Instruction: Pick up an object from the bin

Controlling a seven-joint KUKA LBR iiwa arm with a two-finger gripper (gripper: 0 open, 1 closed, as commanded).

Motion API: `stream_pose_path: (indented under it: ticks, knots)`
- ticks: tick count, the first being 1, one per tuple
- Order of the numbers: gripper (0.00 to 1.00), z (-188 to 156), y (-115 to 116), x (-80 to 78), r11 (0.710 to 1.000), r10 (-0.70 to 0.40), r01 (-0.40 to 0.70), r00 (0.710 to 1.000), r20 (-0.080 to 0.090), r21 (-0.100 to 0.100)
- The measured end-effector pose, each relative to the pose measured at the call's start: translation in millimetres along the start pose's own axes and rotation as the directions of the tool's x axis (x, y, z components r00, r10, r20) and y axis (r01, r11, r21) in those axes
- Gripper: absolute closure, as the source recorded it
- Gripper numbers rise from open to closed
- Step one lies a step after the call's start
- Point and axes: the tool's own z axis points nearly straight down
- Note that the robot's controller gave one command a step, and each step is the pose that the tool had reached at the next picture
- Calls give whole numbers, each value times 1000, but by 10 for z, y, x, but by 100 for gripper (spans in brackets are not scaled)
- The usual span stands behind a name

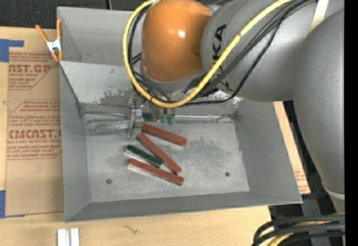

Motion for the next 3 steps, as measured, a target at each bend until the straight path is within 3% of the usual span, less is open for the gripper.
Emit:
stream_pose_path:
  ticks: [3]
  knots:
    - [100, 0, -2, 0, 1000, 0, 0, 1000, 0, 0]
